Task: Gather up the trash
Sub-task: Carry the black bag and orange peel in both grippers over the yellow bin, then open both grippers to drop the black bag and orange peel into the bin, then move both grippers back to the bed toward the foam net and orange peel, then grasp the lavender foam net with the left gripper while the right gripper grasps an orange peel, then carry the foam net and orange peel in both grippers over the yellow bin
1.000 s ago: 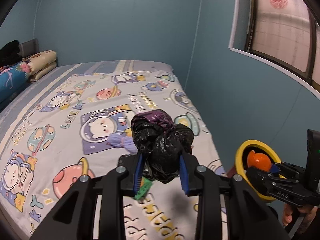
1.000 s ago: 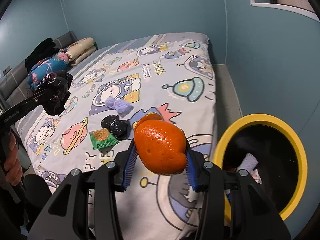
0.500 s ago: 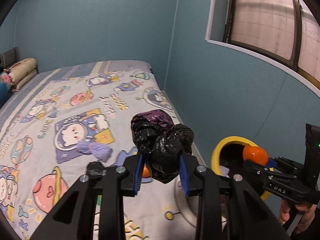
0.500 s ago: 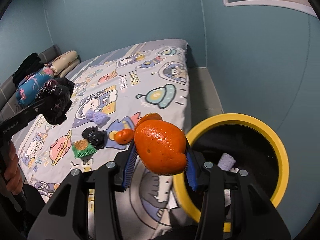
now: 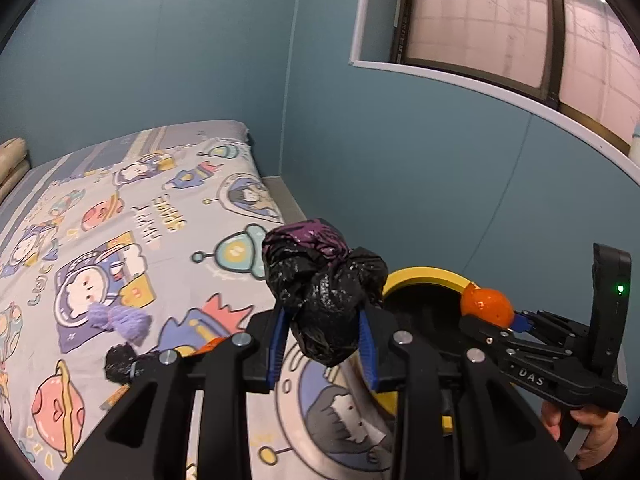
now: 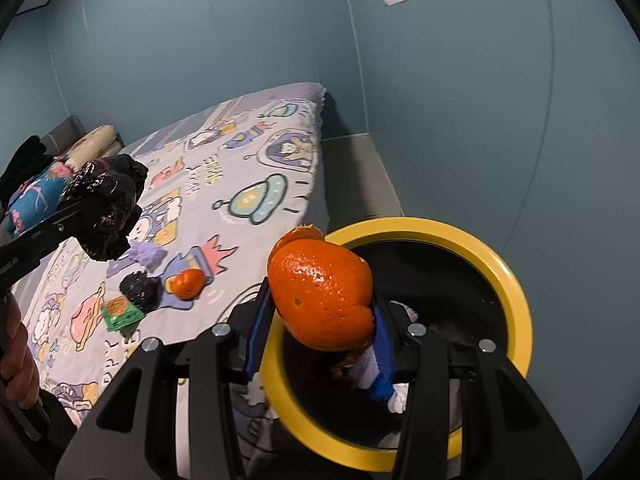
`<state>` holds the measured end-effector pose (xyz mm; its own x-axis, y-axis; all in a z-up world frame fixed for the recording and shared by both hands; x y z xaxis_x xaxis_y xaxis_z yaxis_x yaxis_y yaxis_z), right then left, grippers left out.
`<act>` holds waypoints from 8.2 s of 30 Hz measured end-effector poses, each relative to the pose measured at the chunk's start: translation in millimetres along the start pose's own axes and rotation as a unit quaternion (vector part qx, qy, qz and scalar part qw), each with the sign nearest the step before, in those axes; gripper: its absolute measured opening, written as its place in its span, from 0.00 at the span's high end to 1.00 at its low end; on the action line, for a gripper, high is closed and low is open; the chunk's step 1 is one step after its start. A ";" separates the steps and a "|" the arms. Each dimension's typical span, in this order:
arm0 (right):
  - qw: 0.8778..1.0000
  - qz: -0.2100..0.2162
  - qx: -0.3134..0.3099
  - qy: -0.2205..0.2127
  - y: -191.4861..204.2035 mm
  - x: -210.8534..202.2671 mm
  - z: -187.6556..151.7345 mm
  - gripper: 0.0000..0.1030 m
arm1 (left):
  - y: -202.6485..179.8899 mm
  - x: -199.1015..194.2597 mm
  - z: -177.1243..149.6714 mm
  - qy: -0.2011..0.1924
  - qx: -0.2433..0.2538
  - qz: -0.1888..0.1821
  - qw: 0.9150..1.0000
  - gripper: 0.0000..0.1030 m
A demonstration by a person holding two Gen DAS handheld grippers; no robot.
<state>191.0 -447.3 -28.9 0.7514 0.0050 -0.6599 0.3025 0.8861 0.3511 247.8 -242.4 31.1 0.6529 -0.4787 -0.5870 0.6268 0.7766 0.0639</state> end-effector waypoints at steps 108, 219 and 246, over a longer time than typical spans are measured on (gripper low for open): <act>0.996 0.054 -0.067 0.020 127.7 10.8 -11.5 0.36 | 184.2 -8.1 -39.2 0.030 -0.143 0.118 0.982 0.20; 0.991 0.054 -0.084 0.088 178.6 132.0 -73.0 0.64 | 208.4 -2.0 -182.2 0.052 -0.234 0.082 0.967 0.76; 0.992 0.081 -0.097 0.007 151.6 -4.2 -41.5 0.64 | 115.1 -145.0 -120.3 -0.047 -0.088 0.101 0.990 0.76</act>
<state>209.4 -293.8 -0.5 0.7727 0.1588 -0.6146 0.0590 0.9460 0.3186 174.1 -34.3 26.5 0.7991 -0.3360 -0.4985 0.4011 0.9157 0.0258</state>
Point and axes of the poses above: each gripper's, at about its wrist camera, not at the fingertips, and x roughly the way its jaws point, y to its left, z to its top, the point moved 2 cm from there along x, roughly the way its jaws point, and after that the axes turned 13 degrees about x, right-handed, at the moved point
